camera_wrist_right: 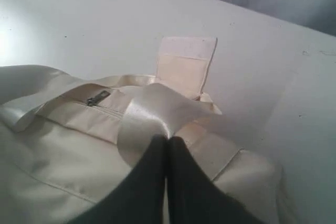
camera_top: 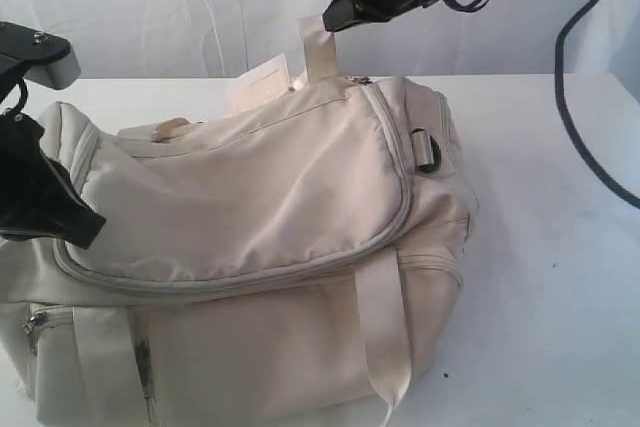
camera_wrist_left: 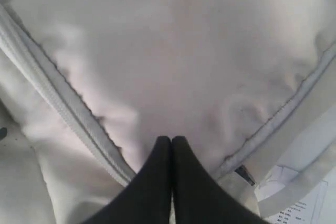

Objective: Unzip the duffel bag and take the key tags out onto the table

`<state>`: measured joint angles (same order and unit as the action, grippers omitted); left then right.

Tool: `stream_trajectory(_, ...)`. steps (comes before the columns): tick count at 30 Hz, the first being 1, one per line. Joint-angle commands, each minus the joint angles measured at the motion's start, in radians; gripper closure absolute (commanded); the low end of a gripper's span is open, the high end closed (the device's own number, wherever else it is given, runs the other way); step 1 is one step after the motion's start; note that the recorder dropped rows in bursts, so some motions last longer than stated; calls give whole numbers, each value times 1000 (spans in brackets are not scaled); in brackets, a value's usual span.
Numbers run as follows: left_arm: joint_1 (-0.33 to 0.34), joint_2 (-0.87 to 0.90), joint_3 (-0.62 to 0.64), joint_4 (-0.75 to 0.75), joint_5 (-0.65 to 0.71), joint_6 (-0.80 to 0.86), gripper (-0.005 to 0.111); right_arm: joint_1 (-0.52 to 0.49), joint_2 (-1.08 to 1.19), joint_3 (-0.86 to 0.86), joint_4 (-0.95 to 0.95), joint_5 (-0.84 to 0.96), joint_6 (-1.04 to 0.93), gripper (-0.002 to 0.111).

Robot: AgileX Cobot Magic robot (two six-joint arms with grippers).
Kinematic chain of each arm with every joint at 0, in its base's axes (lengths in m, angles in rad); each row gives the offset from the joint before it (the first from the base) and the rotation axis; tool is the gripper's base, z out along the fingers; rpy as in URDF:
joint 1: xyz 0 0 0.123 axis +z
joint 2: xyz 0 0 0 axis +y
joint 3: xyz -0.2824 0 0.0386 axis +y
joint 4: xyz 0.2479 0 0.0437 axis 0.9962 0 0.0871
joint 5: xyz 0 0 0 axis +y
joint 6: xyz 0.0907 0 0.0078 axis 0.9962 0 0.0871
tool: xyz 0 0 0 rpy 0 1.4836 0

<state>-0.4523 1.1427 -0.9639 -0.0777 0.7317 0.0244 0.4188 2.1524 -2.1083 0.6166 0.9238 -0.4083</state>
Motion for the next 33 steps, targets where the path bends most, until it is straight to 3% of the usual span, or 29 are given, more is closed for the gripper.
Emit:
stream_trajectory(1, -2, -2, 7, -10, -2, 5, 107, 0, -57, -11, 17, 32, 2, 108)
stream_trajectory(6, -2, -2, 7, -10, -99, 6, 107, 0, -77, -11, 19, 119, 2, 108)
stream_trajectory(14, -2, 68, 4, -26, -553, 6, 107, 0, -77, -11, 20, 187, 4, 108)
stream_trajectory(20, 2, 261, -136, -126, -499, 34, 107, 0, -79, -11, -21, 207, 36, 108)
stream_trajectory(23, 2, 412, -288, -287, -360, 206, 107, -11, -94, -11, -128, 218, 82, 108)
stream_trajectory(26, 42, 564, -454, -664, -201, 534, 107, -22, -127, -11, -281, 236, 166, 108)
stream_trajectory(29, 110, 697, -573, -1018, -89, 750, 107, -31, -166, -11, -361, 297, 186, 108)
stream_trajectory(33, 157, 839, -668, -1256, -46, 847, 106, -31, -220, -11, -364, 297, 186, 108)
